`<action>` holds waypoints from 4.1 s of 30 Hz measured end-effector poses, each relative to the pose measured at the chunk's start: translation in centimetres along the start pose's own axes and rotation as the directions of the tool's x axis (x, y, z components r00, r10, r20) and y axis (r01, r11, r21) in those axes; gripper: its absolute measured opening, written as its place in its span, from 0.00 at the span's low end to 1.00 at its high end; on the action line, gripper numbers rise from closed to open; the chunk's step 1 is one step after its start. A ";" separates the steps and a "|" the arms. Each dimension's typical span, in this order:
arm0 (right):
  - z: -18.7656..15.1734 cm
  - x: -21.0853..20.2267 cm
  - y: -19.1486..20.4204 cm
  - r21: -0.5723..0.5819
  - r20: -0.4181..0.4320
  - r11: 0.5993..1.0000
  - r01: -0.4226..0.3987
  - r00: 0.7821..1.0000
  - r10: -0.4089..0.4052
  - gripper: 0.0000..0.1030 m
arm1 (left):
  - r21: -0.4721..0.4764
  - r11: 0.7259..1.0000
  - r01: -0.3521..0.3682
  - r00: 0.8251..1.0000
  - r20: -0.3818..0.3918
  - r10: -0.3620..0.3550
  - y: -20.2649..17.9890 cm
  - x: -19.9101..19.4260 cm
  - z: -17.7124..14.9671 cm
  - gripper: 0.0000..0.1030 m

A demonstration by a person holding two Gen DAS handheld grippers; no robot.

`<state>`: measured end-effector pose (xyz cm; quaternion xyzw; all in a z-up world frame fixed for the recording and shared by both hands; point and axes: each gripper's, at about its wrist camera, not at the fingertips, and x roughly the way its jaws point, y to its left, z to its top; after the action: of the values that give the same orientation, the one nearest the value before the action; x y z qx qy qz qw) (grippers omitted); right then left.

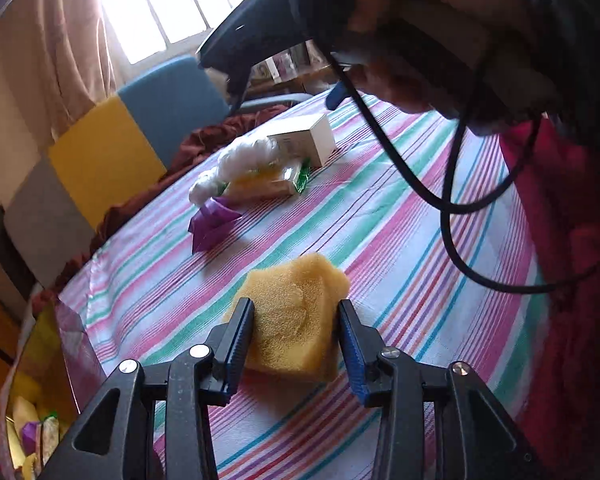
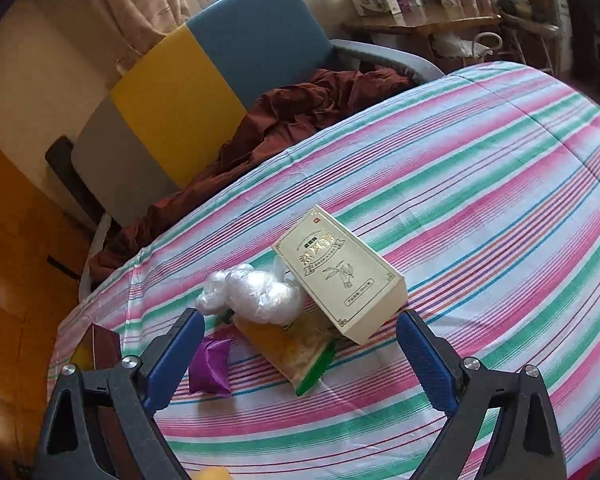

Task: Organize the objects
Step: 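Grasp the white plastic-wrapped bundle with the right gripper, then carry the sponge into the gold box and open the left gripper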

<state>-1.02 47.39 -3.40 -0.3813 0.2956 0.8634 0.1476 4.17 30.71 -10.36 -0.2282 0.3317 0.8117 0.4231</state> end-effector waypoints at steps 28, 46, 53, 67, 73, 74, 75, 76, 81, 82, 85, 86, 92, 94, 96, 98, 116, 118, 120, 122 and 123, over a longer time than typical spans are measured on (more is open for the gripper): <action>0.4 6.9 8.0 -0.512 -0.087 0.853 0.098 0.983 -0.165 0.76 | -0.043 0.998 0.045 0.999 0.030 -0.044 0.7 0.3 -0.6 0.41; -6.9 2.4 3.2 -0.387 -0.363 0.922 -0.018 0.922 -0.134 0.34 | -0.067 0.996 0.066 0.997 0.037 -0.063 1.1 0.4 -0.5 0.41; -7.1 1.9 1.5 -0.289 -0.338 0.957 -0.023 0.938 -0.080 0.82 | -0.065 0.996 0.060 0.998 0.036 -0.058 0.9 0.4 -0.6 0.41; -7.8 3.9 3.8 -0.475 -0.295 0.879 0.053 0.931 -0.216 0.33 | -0.048 0.998 0.036 0.999 0.032 -0.035 0.0 0.1 -0.8 0.41; -7.8 3.8 3.9 -0.478 -0.314 0.878 0.028 0.928 -0.200 0.35 | -0.047 0.998 0.037 0.999 0.032 -0.036 0.0 0.1 -0.7 0.41; -7.6 3.7 3.5 -0.457 -0.325 0.889 0.018 0.927 -0.186 0.35 | -0.047 0.998 0.038 0.999 0.032 -0.036 0.0 0.1 -0.8 0.41; -7.4 3.7 3.2 -0.439 -0.334 0.898 0.011 0.926 -0.175 0.35 | -0.048 0.998 0.038 0.999 0.033 -0.037 0.0 0.1 -0.8 0.41; -7.3 3.7 3.0 -0.428 -0.341 0.904 0.008 0.925 -0.170 0.35 | -0.048 0.998 0.038 0.999 0.032 -0.037 0.1 0.2 -0.7 0.41; -7.6 3.6 3.1 -0.440 -0.336 0.898 0.013 0.925 -0.178 0.35 | -0.048 0.998 0.039 0.999 0.033 -0.037 0.2 0.2 -0.7 0.41; -7.6 3.6 2.9 -0.435 -0.336 0.901 0.011 0.926 -0.174 0.35 | -0.048 0.998 0.039 0.999 0.033 -0.038 0.2 0.2 -0.7 0.41; -7.6 3.4 2.5 -0.419 -0.333 0.908 -0.001 0.931 -0.152 0.37 | -0.048 0.998 0.039 0.999 0.033 -0.037 0.2 0.1 -0.7 0.41; -7.6 3.4 2.5 -0.425 -0.331 0.905 0.000 0.931 -0.155 0.37 | -0.048 0.998 0.039 0.999 0.033 -0.038 0.2 0.1 -0.7 0.41; -7.9 3.4 3.4 -0.498 -0.302 0.867 0.026 0.932 -0.202 0.35 | -0.059 0.997 0.051 0.998 0.033 -0.049 0.4 0.0 -0.7 0.40; -7.8 3.4 3.4 -0.501 -0.300 0.865 0.025 0.933 -0.201 0.35 | -0.073 0.996 0.060 0.998 0.036 -0.057 0.8 -0.1 -0.8 0.39; -7.7 3.4 3.2 -0.494 -0.302 0.869 0.018 0.934 -0.191 0.35 | -0.111 0.991 0.079 0.997 0.031 -0.076 1.3 -0.4 -0.7 0.37; -7.8 3.6 3.4 -0.495 -0.300 0.869 0.015 0.936 -0.187 0.35 | -0.144 0.984 0.100 0.995 0.025 -0.098 2.1 -1.1 -0.4 0.37; -8.6 3.2 3.9 -0.567 -0.244 0.822 0.052 0.942 -0.229 0.35 | -0.746 0.661 0.076 0.996 0.091 -0.011 25.1 -10.2 -4.5 0.37; -8.6 3.0 3.8 -0.570 -0.243 0.820 0.054 0.942 -0.231 0.35 | -0.794 0.608 0.005 1.000 0.020 0.017 28.6 -9.0 -6.6 0.37; -8.5 2.9 3.7 -0.569 -0.243 0.820 0.053 0.942 -0.230 0.35 | -0.835 0.549 -0.028 1.000 -0.025 0.013 31.1 -7.8 -8.9 0.37; -8.5 2.9 3.7 -0.571 -0.243 0.819 0.054 0.942 -0.231 0.35 | -0.860 0.505 -0.070 0.997 -0.078 0.004 33.1 -6.1 -10.8 0.37; -8.6 3.2 4.0 -0.571 -0.242 0.819 0.055 0.942 -0.232 0.35 | -0.868 0.489 -0.090 0.994 -0.108 -0.008 34.1 -4.9 -11.5 0.37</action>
<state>-0.11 39.01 -8.79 -0.5557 0.0204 0.8297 0.0487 -20.75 5.24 -3.18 -0.4421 -0.0981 0.8656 0.2137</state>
